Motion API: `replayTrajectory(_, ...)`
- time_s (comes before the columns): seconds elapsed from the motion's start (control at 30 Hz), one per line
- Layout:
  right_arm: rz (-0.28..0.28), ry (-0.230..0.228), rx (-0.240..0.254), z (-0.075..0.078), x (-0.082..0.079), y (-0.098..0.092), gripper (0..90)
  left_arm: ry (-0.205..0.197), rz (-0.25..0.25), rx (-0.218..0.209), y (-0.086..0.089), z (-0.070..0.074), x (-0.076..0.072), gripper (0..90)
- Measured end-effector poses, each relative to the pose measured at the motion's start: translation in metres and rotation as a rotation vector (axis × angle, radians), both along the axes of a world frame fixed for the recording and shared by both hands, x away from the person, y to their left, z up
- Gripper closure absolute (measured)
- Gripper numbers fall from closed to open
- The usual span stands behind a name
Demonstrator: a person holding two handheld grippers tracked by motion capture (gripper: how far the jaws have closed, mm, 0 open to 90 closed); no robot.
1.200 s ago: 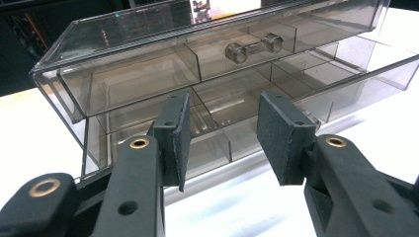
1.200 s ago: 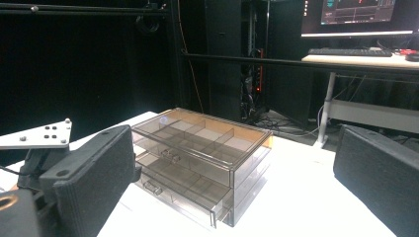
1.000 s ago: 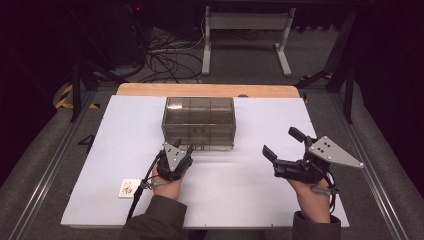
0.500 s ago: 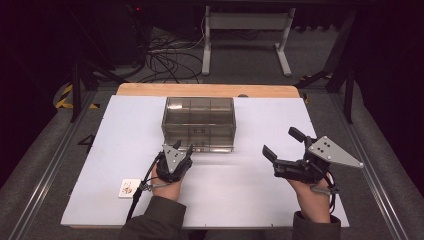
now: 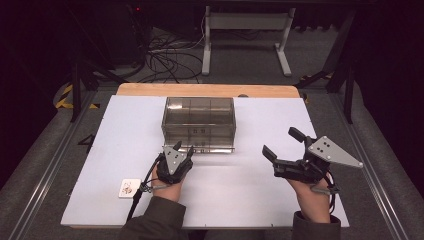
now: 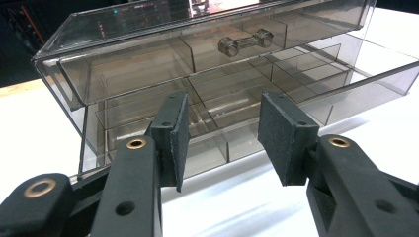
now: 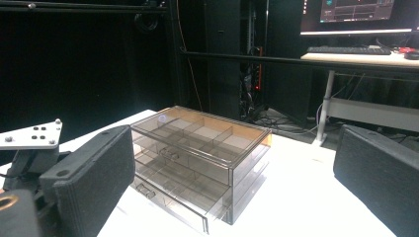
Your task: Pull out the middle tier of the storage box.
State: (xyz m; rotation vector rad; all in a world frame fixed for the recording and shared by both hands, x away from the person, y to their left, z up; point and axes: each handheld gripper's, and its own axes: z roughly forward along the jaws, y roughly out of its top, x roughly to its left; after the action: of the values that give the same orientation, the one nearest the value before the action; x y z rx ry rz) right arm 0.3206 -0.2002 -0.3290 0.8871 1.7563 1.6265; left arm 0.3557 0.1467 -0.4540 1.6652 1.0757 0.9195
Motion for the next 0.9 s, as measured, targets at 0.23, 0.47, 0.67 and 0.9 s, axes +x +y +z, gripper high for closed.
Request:
replayTrajectory(0.23, -0.001, 0.000, 0.000, 0.000, 0.000, 0.000, 3.2, 0.006, -0.003, -0.006, -0.001, 0.000, -0.002, 55.6)
replayTrajectory(0.47, 0.001, 0.000, -0.004, 0.000, 0.000, 0.001, 3.2, 0.016, -0.011, -0.014, 0.000, 0.001, -0.002, 55.6)
replayTrajectory(0.67, -0.002, 0.002, -0.001, 0.000, 0.000, 0.000, 3.2, 0.030, -0.008, -0.019, 0.003, 0.004, 0.000, 53.1)
replayTrajectory(0.9, -0.003, 0.004, -0.006, -0.001, 0.001, 0.001, 3.1, 0.024, -0.011, -0.034, 0.008, 0.011, 0.000, 48.8)
